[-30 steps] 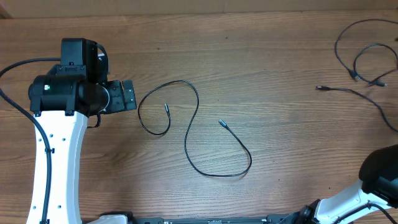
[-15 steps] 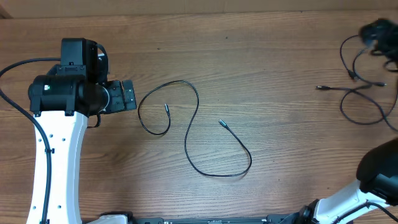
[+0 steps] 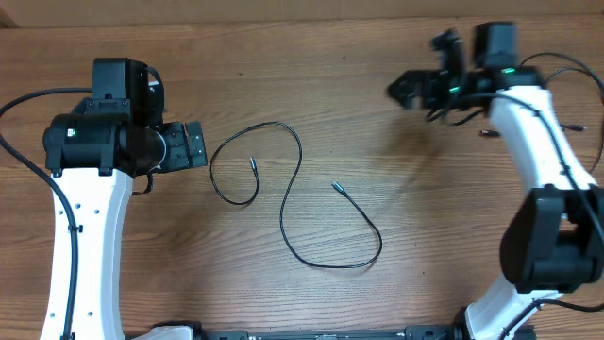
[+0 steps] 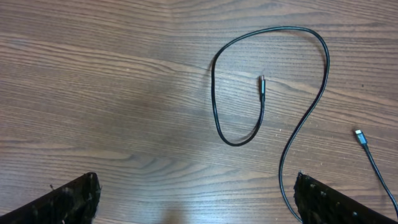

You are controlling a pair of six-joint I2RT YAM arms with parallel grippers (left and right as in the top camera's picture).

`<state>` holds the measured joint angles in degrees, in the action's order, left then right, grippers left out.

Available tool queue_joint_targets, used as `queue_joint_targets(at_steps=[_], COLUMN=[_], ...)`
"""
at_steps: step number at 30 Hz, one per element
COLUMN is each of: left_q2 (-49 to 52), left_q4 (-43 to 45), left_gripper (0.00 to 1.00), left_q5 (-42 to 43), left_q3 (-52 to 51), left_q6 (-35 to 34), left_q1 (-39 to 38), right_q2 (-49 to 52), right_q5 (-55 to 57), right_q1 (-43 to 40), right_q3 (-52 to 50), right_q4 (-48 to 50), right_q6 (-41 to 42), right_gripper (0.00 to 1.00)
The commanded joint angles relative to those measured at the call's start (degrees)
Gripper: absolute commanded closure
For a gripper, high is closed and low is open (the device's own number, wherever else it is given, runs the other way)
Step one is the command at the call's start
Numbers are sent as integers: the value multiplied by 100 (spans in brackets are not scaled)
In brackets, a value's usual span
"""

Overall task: Untangle cables
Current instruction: 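Bring the right gripper back toward the remaining cable at center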

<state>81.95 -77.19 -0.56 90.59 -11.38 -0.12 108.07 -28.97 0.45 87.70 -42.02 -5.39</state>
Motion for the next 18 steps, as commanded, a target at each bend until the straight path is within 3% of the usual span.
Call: queue_joint_targets(at_steps=[1,8,18], left_q2=[-96,-96,-96], left_q4=[4,4,4], left_gripper=[1,0,0], left_q5=[59,59,59], left_q3=[111,111,111], left_q6=[109,109,109], left_q1=[20,20,20], right_q2=[-28,581,1248], right_q5=[-72,-72,-203], right_q1=[636,1836,2433], right_q3=[-380,-695,-695], right_q4=[424,1537,2059], right_q6=[-70,667,833], right_gripper=[0,0,0])
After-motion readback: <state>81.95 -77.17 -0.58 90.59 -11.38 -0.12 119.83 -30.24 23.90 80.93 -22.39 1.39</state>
